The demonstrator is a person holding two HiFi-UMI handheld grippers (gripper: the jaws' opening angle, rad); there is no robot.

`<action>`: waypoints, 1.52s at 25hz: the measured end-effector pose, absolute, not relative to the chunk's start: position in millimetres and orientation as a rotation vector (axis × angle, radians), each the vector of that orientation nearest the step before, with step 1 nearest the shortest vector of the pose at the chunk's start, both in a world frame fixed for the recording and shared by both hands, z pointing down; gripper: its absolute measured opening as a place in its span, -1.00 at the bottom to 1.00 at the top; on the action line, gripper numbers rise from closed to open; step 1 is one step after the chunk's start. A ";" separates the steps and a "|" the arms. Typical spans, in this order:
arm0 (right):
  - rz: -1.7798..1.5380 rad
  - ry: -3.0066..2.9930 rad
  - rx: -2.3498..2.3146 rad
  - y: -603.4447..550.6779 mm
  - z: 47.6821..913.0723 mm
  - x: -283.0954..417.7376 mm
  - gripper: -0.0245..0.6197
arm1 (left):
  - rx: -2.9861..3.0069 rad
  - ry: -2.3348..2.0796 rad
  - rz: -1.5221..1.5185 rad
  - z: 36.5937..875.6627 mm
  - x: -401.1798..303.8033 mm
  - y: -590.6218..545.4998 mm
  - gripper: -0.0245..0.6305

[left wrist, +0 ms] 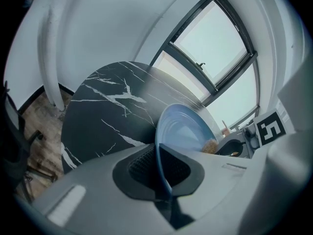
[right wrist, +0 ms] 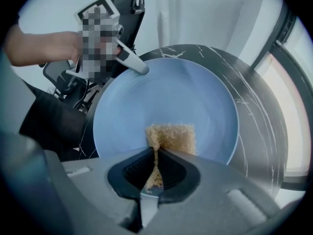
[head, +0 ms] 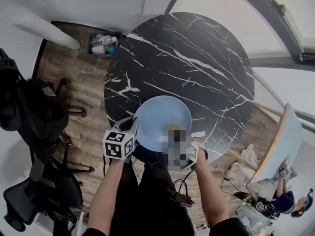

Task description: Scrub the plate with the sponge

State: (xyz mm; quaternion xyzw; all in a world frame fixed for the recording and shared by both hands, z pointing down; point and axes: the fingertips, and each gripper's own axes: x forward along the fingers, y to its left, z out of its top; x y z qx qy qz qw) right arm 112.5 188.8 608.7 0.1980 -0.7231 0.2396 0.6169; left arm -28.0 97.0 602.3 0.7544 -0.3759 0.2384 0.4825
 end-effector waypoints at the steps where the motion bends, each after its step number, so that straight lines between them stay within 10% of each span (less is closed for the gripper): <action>1: 0.566 -1.663 0.458 187.4 608.7 113.1 -0.85 | 1.838 -0.917 0.581 602.3 -28.0 97.1 -0.88; 38: 0.341 -1.703 0.595 115.3 604.9 117.5 -0.85 | 1.775 -0.959 0.532 602.4 -28.4 95.4 -0.88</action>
